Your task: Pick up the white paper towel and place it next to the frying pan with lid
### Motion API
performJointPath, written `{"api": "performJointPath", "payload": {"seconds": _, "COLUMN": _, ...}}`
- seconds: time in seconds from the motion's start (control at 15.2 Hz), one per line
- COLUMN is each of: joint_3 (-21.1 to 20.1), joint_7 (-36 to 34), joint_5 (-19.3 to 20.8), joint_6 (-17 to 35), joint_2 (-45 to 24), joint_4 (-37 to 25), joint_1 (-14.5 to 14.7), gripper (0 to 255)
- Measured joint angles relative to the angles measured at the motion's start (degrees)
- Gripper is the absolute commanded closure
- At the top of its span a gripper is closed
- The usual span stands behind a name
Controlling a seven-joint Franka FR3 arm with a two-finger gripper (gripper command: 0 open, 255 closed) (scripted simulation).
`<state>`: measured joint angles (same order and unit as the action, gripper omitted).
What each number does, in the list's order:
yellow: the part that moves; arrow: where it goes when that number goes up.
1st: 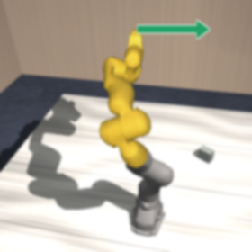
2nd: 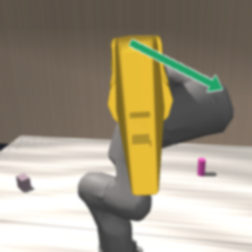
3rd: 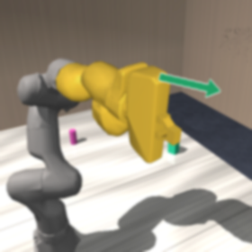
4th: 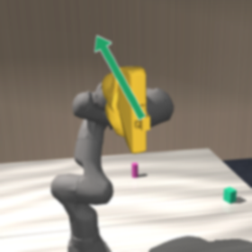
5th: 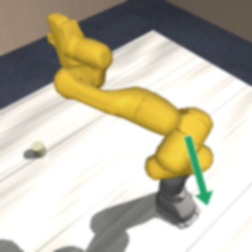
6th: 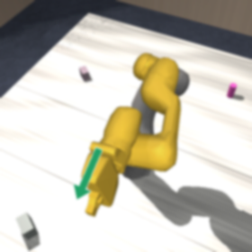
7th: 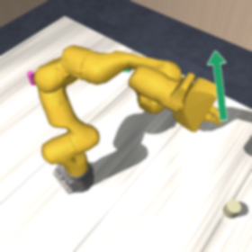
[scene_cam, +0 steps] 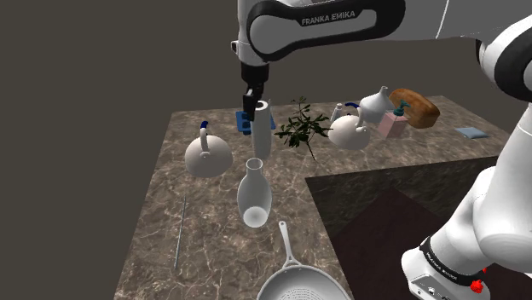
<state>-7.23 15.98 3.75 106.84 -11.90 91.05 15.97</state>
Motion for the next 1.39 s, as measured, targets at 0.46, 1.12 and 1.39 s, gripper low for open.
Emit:
{"api": "performJointPath", "payload": {"seconds": 0.46, "joint_3": -3.5, "joint_7": -8.8, "joint_5": 0.6, "joint_6": 1.2, "joint_2": 4.0, "joint_4": 5.6, "joint_1": 5.0, "gripper": 255}}
{"api": "performJointPath", "payload": {"seconds": 1.12, "joint_3": -9.0, "joint_7": -21.7, "joint_5": 1.6, "joint_6": 0.5, "joint_2": 5.7, "joint_4": 7.4, "joint_1": 12.1, "gripper": 255}}
{"api": "performJointPath", "payload": {"seconds": 1.39, "joint_3": -11.3, "joint_7": -27.2, "joint_5": 2.5, "joint_6": -0.2, "joint_2": 4.6, "joint_4": 6.2, "joint_1": 15.2, "gripper": 255}}
